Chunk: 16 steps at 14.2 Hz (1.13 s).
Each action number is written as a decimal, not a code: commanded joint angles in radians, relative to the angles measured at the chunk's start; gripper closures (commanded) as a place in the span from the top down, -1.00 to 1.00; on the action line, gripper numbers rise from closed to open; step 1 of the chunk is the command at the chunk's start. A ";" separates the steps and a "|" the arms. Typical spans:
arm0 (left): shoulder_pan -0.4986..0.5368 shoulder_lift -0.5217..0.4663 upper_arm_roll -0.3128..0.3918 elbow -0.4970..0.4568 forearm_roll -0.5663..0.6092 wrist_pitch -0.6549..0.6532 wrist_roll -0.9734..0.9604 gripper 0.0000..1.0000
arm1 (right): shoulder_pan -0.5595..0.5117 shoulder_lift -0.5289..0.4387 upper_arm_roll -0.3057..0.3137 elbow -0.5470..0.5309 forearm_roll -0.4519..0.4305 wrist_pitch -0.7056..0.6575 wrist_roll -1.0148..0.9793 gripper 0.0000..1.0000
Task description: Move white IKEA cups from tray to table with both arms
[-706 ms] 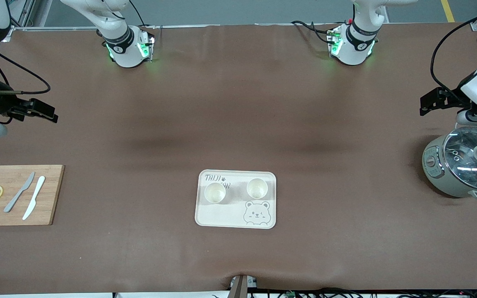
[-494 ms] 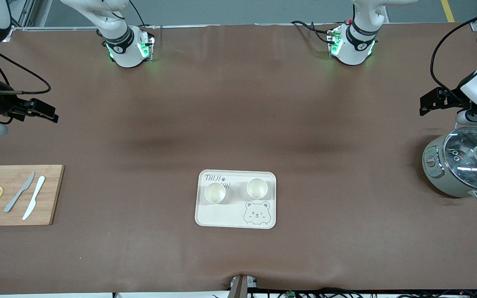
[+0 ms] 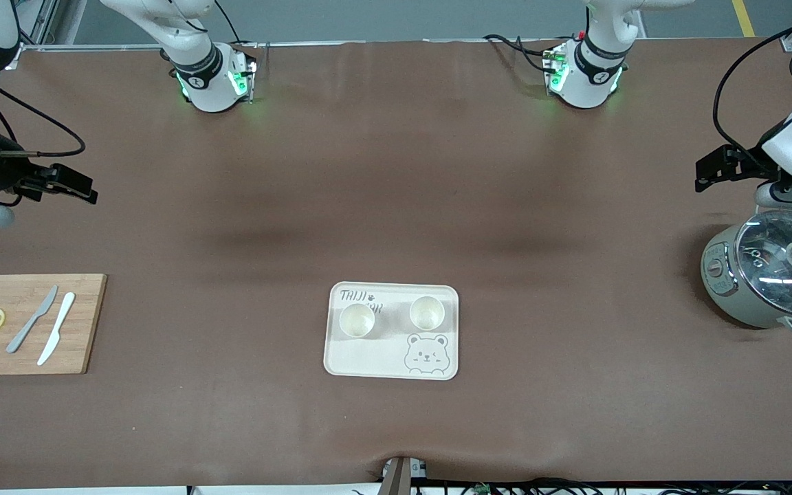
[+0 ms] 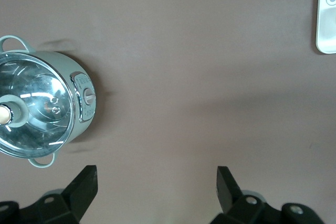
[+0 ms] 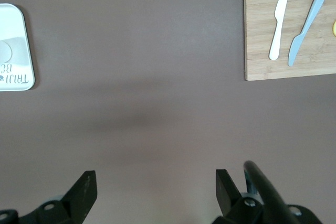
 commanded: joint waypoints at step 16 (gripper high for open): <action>-0.301 0.429 -0.072 0.290 0.063 0.149 -0.458 1.00 | 0.001 -0.025 0.007 -0.028 0.012 0.018 0.008 1.00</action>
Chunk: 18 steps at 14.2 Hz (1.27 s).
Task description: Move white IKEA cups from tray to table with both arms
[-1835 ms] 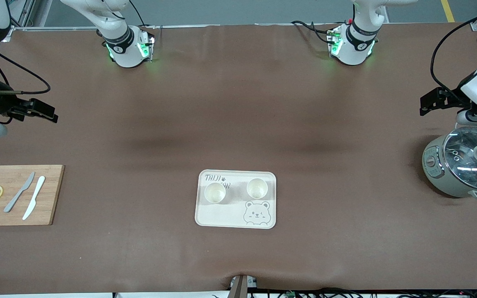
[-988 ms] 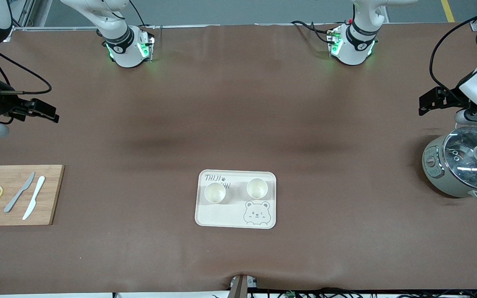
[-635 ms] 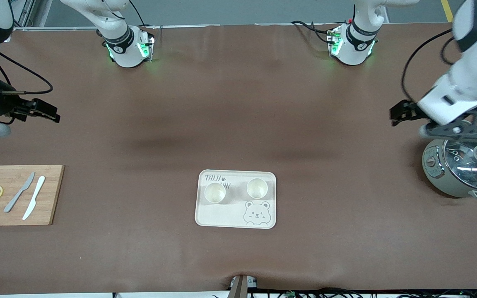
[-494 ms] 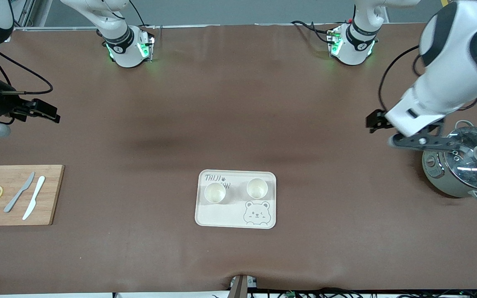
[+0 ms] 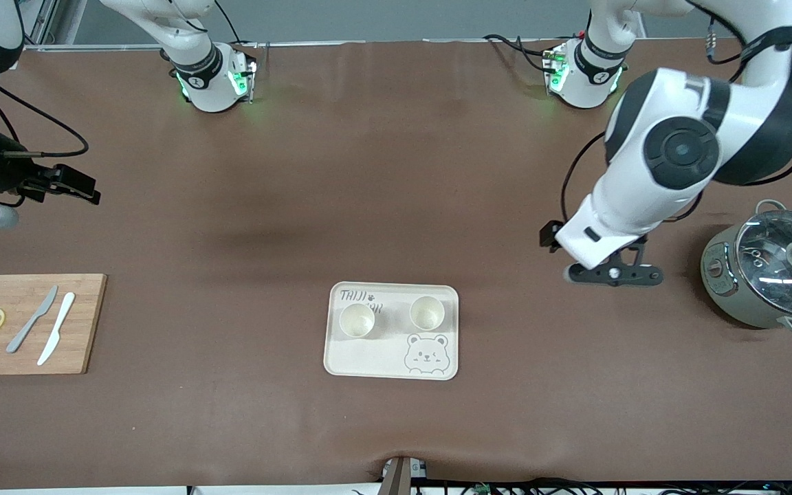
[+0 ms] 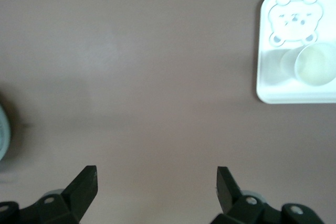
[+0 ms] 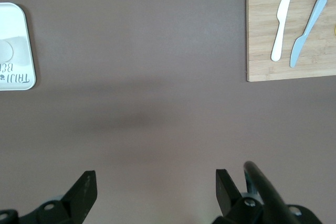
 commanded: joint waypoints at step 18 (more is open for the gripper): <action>-0.160 0.331 0.000 0.096 -0.036 0.345 -0.116 1.00 | -0.001 -0.025 0.002 -0.025 0.012 0.009 0.008 1.00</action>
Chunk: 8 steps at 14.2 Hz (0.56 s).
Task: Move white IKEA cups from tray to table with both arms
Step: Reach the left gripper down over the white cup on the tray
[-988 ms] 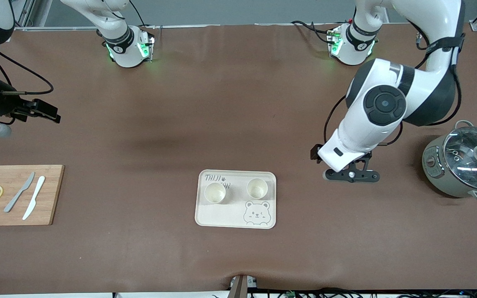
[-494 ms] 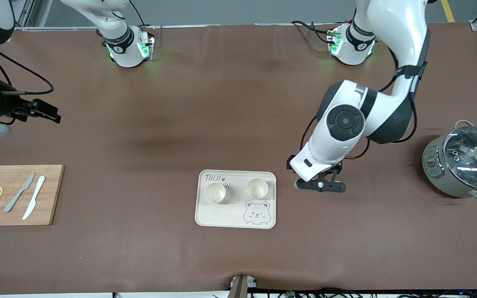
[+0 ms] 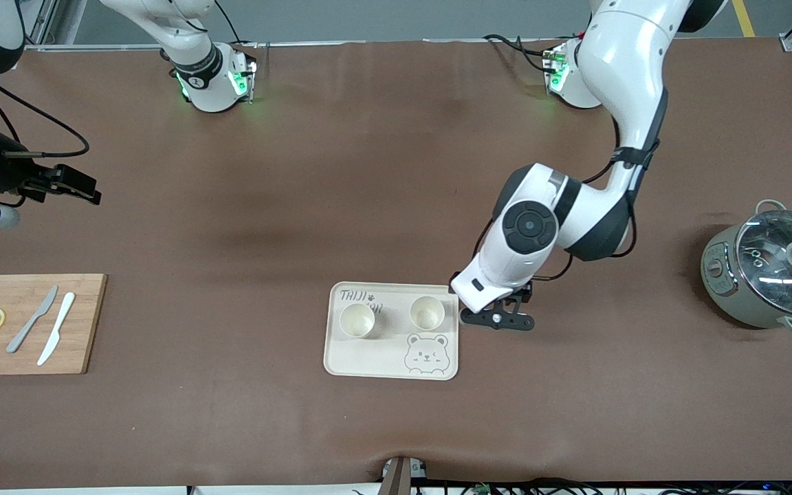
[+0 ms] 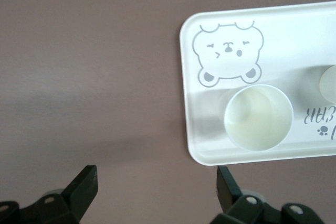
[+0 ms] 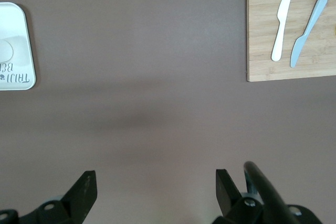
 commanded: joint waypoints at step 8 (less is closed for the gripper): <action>-0.071 0.081 0.006 0.029 -0.009 0.069 -0.083 1.00 | -0.002 -0.025 0.002 -0.024 0.012 0.008 0.008 1.00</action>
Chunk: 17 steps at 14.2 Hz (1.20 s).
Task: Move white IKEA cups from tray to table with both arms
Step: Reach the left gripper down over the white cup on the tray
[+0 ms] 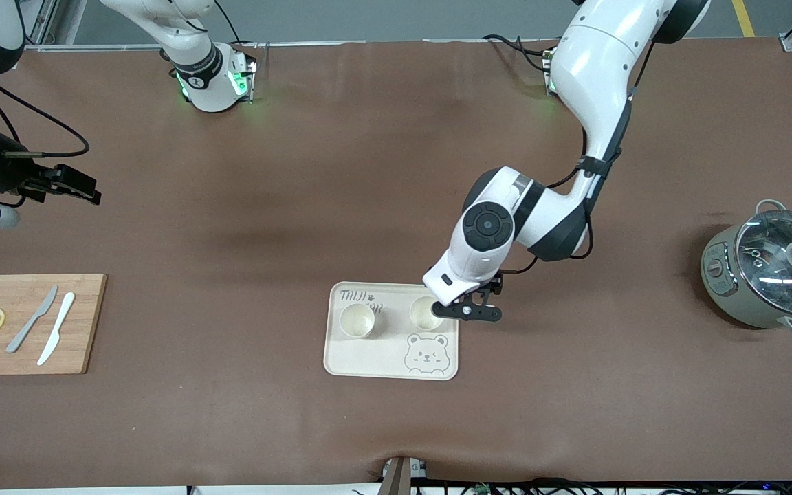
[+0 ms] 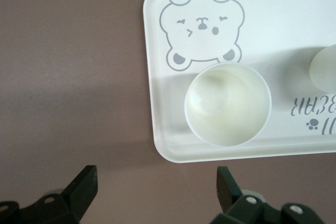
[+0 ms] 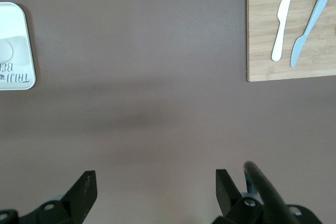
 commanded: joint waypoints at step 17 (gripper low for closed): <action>-0.013 0.126 0.032 0.096 -0.001 0.093 -0.006 1.00 | -0.002 -0.025 0.002 -0.023 0.012 0.011 0.008 1.00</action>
